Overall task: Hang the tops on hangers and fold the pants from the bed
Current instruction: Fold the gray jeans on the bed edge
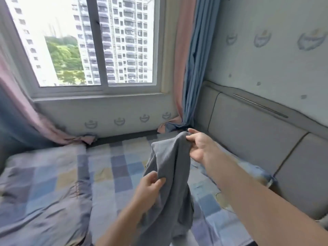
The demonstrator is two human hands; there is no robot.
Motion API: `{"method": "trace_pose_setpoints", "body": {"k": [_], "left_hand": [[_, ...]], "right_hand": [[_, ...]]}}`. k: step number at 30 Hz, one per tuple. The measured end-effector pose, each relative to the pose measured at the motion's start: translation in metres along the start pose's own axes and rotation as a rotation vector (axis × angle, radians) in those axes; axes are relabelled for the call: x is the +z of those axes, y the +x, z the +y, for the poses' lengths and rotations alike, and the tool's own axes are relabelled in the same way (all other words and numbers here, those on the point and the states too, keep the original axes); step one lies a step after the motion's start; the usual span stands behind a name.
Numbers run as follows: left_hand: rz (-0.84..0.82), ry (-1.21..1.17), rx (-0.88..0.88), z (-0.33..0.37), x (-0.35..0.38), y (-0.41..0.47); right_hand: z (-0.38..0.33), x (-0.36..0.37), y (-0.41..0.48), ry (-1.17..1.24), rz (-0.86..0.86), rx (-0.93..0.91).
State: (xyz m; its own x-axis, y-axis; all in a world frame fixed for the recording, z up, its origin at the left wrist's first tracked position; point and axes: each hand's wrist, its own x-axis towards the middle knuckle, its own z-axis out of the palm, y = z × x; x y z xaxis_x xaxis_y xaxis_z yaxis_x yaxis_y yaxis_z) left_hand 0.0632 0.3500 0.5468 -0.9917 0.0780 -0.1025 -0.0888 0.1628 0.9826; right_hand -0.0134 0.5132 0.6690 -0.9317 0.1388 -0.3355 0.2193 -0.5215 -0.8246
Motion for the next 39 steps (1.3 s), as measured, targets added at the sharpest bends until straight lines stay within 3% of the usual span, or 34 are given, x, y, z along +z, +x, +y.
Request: {"method": "trace_pose_setpoints", "body": {"k": [5,11,18,22,25,31,34,37,39], "left_hand": [[0.291,-0.054,-0.172,-0.032,-0.025,0.009],[0.418,-0.239,-0.383,-0.068,-0.011,0.042],[0.527,-0.508,-0.538,-0.080,0.024,0.069],[0.592,-0.621,-0.576,-0.079,0.029,0.075],[0.616,-0.665,-0.595,-0.079,0.029,0.079],[0.645,-0.744,-0.558,-0.067,0.007,0.098],[0.627,-0.751,-0.538,-0.059,-0.004,0.111],[0.592,-0.786,-0.473,-0.058,-0.023,0.122],[0.566,-0.688,-0.427,-0.060,-0.038,0.123]], "right_hand": [[0.042,-0.003,0.047,-0.279,-0.215,0.255],[0.087,-0.049,0.101,-0.669,-0.358,0.193],[0.160,-0.138,0.126,-0.580,-0.284,0.334],[0.182,-0.165,0.128,-0.718,-0.557,0.418],[0.185,-0.165,0.137,-0.874,-0.738,0.393],[0.195,-0.159,0.156,-1.364,-0.873,0.211],[0.195,-0.150,0.167,-1.430,-0.846,0.127],[0.186,-0.132,0.172,-1.273,-0.711,0.072],[0.175,-0.118,0.171,-1.157,-0.604,0.047]]}}
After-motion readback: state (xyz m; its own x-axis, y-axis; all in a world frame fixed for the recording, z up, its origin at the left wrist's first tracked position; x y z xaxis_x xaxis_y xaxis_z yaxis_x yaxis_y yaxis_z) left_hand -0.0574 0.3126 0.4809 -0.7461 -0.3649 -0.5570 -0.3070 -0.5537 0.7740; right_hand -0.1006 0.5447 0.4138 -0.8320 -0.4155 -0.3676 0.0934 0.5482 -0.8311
